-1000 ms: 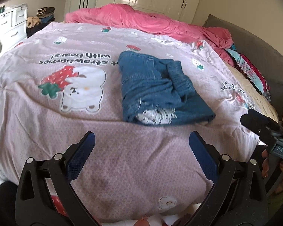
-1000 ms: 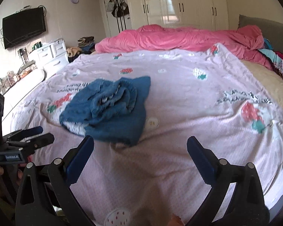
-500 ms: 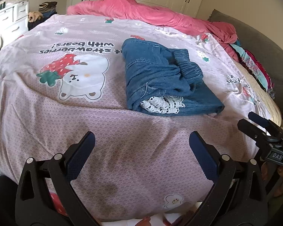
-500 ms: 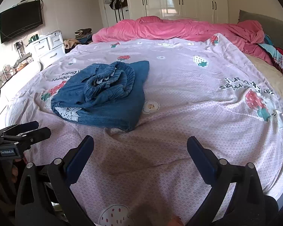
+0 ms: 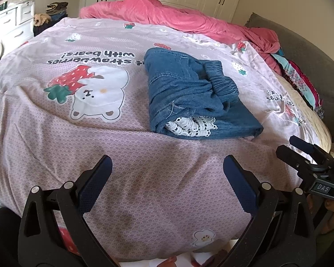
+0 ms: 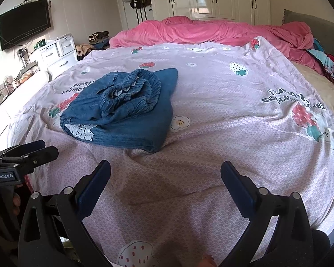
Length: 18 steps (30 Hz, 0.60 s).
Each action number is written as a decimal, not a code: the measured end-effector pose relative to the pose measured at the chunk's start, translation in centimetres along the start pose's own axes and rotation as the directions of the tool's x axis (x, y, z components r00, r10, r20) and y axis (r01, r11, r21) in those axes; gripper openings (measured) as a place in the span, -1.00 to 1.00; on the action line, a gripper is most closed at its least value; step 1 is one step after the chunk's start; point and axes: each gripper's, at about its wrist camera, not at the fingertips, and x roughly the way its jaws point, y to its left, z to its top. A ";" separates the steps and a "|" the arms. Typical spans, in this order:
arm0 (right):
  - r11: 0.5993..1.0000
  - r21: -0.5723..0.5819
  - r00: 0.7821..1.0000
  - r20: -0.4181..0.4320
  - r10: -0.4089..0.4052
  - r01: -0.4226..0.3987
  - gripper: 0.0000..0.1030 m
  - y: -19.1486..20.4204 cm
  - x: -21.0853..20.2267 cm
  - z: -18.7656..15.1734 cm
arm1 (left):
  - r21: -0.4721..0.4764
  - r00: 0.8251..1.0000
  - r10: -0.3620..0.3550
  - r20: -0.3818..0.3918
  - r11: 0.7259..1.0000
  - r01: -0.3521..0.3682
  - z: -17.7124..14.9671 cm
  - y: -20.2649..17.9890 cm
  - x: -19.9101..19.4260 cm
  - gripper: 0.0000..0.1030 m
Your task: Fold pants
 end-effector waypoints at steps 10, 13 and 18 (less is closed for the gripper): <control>1.000 0.005 1.000 0.000 -0.002 0.002 0.91 -0.1 -0.2 0.0 | -0.004 1.000 0.008 0.001 1.000 -0.008 0.1 0.1 -0.2 0.82; 1.000 0.005 1.000 0.000 0.000 0.000 0.91 -0.1 -0.2 0.0 | -0.005 1.000 0.009 0.001 1.000 -0.009 0.1 0.1 -0.3 0.82; 1.000 0.007 1.000 0.001 -0.003 0.003 0.91 -0.1 -0.4 0.0 | -0.004 1.000 0.010 0.001 1.000 -0.010 0.1 0.1 -0.3 0.82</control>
